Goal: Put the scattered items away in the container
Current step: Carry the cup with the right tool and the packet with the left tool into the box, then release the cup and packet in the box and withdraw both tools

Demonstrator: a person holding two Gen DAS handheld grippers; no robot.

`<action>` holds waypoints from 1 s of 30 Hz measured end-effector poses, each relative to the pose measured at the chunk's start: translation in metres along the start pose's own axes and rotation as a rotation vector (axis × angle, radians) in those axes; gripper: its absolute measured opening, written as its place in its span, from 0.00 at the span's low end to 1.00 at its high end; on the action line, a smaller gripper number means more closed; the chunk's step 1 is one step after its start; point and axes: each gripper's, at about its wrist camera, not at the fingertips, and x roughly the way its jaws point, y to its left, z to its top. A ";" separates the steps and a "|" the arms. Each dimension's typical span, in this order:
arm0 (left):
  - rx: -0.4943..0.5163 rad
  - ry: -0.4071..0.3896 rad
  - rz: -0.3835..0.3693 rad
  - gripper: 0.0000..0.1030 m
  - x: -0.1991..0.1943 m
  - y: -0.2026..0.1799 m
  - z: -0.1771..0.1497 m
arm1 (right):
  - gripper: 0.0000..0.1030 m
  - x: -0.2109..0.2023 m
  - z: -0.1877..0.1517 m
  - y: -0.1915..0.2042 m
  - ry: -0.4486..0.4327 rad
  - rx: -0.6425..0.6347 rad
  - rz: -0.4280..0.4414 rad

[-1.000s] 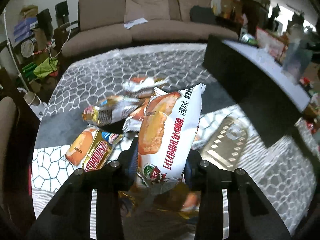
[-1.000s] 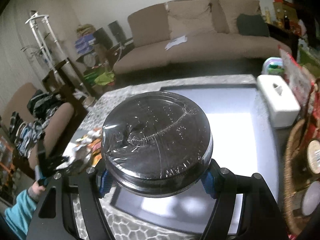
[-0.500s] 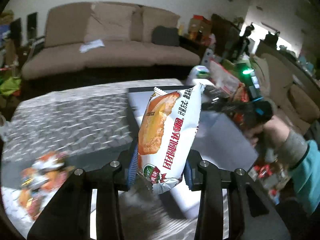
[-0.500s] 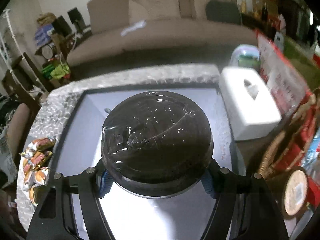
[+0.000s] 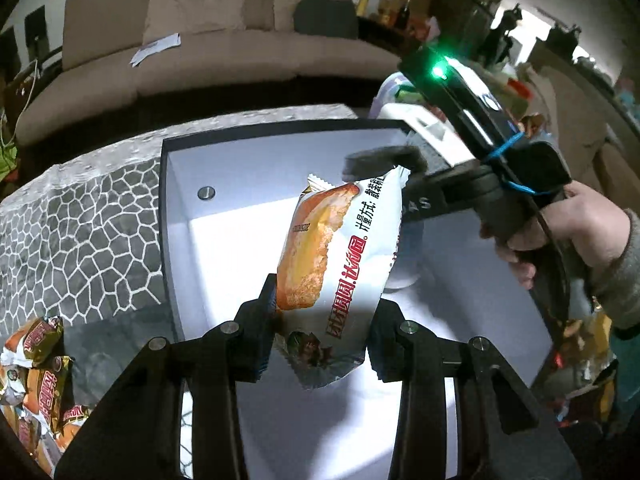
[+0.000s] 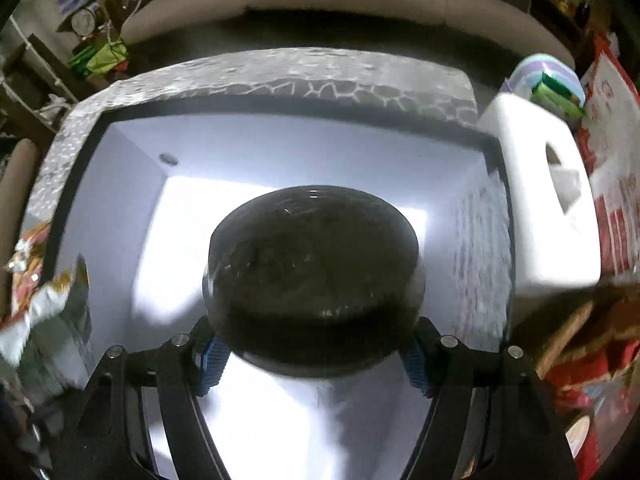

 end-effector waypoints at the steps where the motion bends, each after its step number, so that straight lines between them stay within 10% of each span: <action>1: 0.001 0.011 0.012 0.35 0.004 0.000 0.002 | 0.71 0.003 0.002 0.000 -0.008 0.005 -0.012; 8: 0.008 0.086 0.072 0.35 0.030 -0.010 0.012 | 0.72 -0.002 -0.001 0.008 -0.045 -0.011 -0.073; 23: 0.030 0.217 0.248 0.35 0.099 -0.037 0.036 | 0.80 -0.124 -0.068 -0.077 -0.379 0.163 0.128; 30: -0.019 0.135 0.250 0.44 0.039 -0.024 0.034 | 0.80 -0.136 -0.108 -0.064 -0.391 0.095 0.140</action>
